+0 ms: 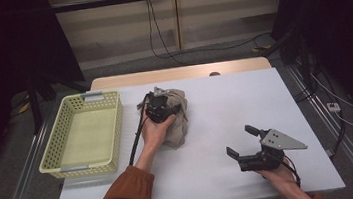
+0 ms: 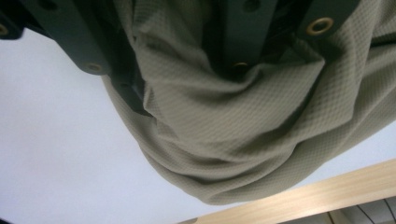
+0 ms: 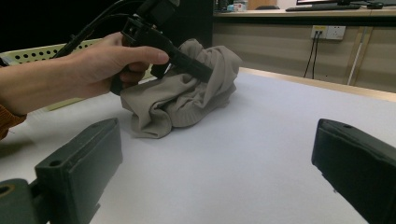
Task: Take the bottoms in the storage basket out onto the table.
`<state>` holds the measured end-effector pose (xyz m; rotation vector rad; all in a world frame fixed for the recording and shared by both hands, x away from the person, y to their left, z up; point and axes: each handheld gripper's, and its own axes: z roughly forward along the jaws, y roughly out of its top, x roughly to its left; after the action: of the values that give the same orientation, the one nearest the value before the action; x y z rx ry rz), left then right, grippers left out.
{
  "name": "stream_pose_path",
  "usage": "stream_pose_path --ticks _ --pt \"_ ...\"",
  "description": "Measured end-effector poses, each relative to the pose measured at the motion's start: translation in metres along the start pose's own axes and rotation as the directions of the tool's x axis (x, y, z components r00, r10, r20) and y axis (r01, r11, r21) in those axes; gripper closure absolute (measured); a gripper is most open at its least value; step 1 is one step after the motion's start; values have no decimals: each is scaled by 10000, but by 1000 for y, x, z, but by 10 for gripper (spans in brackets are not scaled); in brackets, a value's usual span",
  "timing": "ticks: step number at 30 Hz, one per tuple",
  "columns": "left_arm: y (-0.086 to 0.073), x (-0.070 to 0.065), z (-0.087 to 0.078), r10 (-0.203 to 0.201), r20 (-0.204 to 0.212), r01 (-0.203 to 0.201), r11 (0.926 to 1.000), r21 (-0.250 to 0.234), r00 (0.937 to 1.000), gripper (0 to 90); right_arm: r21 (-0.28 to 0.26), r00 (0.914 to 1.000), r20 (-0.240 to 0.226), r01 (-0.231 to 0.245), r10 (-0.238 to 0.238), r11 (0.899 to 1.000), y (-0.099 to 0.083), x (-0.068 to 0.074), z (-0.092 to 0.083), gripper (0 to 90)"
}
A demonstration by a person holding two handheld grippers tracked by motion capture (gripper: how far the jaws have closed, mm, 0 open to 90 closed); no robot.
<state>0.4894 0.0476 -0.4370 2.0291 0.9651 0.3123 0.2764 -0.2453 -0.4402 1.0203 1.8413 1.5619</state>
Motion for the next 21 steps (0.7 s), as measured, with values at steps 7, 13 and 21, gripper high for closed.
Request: stream_pose_path --ticks 7,13,21 --pt "-3 -2 8 8 97 -9 9999 139 10000 641 -10 10000 7 -17 17 10000 0 0 0 20" --pt "-5 2 14 372 280 -384 9983 447 9989 600 -7 10000 7 -45 45 10000 0 0 0 20" --pt "-3 -1 20 456 425 -488 9957 792 9981 491 -7 10000 31 -69 69 10000 0 0 0 20"
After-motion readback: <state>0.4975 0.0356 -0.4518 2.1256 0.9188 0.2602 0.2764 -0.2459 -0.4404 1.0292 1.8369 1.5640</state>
